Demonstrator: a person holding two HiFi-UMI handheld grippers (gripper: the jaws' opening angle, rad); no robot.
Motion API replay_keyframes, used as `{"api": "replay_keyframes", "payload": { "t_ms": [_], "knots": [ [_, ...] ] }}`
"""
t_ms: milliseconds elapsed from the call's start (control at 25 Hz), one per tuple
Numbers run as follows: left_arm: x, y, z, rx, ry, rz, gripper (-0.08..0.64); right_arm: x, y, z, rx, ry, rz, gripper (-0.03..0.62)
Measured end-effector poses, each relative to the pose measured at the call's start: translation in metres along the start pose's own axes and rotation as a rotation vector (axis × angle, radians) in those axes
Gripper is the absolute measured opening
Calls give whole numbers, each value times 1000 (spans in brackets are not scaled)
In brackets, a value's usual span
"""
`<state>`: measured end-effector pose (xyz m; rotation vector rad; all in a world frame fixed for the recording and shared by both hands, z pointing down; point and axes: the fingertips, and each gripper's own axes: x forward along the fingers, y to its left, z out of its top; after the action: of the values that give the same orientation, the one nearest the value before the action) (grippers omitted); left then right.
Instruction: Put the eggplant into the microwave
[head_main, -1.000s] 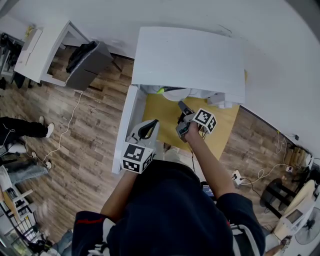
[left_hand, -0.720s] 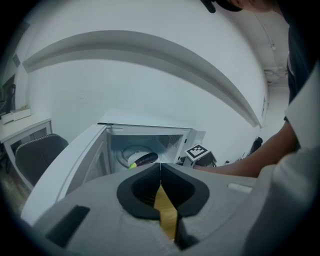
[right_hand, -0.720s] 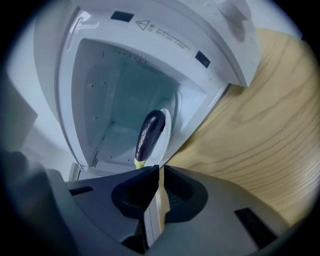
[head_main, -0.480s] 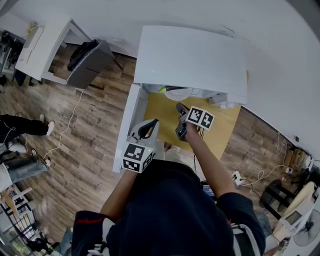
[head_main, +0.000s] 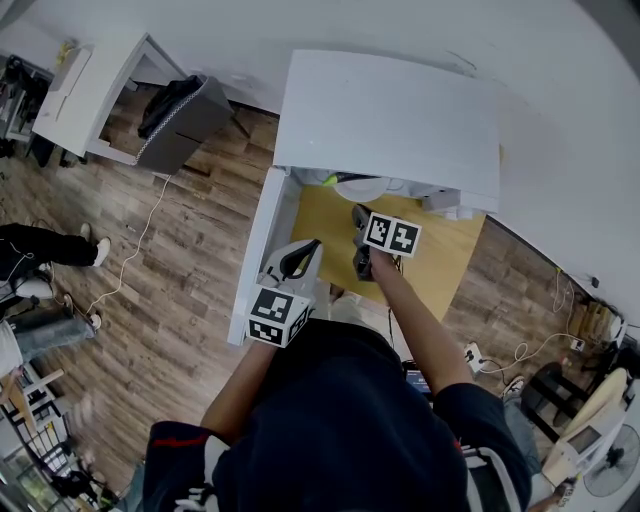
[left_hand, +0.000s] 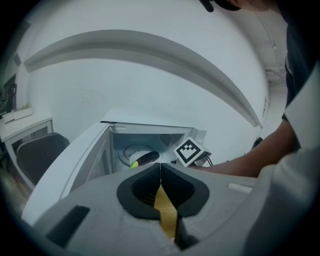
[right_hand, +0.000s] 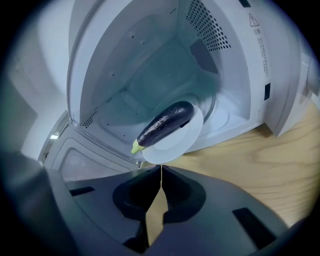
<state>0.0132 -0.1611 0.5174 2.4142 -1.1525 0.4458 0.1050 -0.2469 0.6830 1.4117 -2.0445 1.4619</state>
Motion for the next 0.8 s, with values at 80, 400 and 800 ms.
{"api": "replay_keyframes", "payload": {
  "t_ms": [80, 400, 800],
  "knots": [
    [0, 0, -1, -1, 2, -2, 17, 2, 0, 0, 1, 0, -2, 17],
    [0, 1, -4, -13, 8, -1, 17, 10, 0, 9, -12, 0, -12, 17],
    [2, 2, -4, -22, 13, 4, 17, 20, -1, 27, -13, -8, -18, 17]
  ]
}}
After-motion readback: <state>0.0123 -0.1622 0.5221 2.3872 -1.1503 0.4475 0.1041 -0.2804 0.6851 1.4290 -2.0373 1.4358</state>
